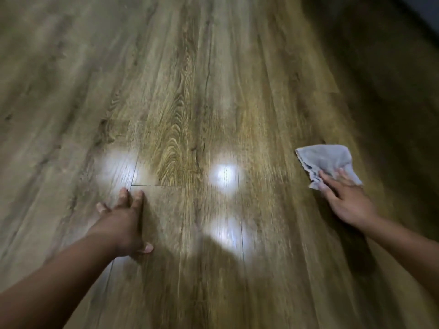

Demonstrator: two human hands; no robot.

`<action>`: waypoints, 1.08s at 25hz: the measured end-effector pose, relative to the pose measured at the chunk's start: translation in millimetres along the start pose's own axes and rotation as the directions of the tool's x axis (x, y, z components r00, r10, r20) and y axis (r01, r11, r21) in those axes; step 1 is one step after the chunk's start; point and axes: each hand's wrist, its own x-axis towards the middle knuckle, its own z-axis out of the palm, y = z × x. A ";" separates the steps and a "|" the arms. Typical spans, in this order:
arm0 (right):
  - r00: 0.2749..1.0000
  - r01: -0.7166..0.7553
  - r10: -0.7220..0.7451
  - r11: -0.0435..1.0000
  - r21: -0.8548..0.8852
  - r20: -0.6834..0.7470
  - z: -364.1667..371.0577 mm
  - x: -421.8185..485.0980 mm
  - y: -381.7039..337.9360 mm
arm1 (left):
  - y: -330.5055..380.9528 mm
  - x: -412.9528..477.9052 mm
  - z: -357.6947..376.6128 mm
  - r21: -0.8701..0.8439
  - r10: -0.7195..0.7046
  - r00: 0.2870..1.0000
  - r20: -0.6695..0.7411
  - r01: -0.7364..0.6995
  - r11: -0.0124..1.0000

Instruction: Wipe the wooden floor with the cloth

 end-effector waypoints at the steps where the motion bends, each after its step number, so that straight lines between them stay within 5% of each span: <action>1: 1.000 -0.021 0.020 1.000 -0.011 -0.011 3.5 1.2 -12.8 | 0.8 0.7 -1.3 -0.025 0.001 1.000 0.002 -0.001 1.000; 5: 0.978 0.210 -0.209 0.976 -0.052 0.029 23.2 20.3 -107.3 | 4.8 0.2 -2.6 -0.104 -0.029 0.999 0.035 0.033 0.994; 11: 0.836 0.545 -0.516 0.820 -0.172 0.188 57.4 55.0 -280.0 | 8.2 -3.9 -5.2 -0.116 -0.010 0.999 0.048 0.016 0.993; 16: 0.748 0.645 -0.530 0.721 -0.251 0.399 65.3 74.0 -413.9 | 9.5 -7.3 -6.9 -0.104 -0.004 0.997 0.074 0.012 0.995; 19: 0.724 0.677 -0.596 0.710 -0.193 0.346 55.0 77.3 -366.1 | 10.9 -13.8 -12.7 -0.130 -0.030 0.995 0.093 0.042 0.991; 21: 0.795 0.606 -0.572 0.771 -0.198 0.203 45.5 71.7 -269.1 | 11.8 -18.0 -15.6 -0.167 -0.034 0.994 0.107 0.052 0.985; 25: 0.986 0.146 -0.132 0.976 -0.161 0.098 14.9 40.9 -36.0 | 18.2 -18.9 -17.4 -0.208 -0.036 0.993 0.116 0.059 0.976; 27: 0.996 -0.070 0.078 0.980 -0.184 0.040 5.7 50.9 -19.3 | 19.4 -17.0 -18.4 -0.214 -0.045 0.992 0.120 0.070 0.974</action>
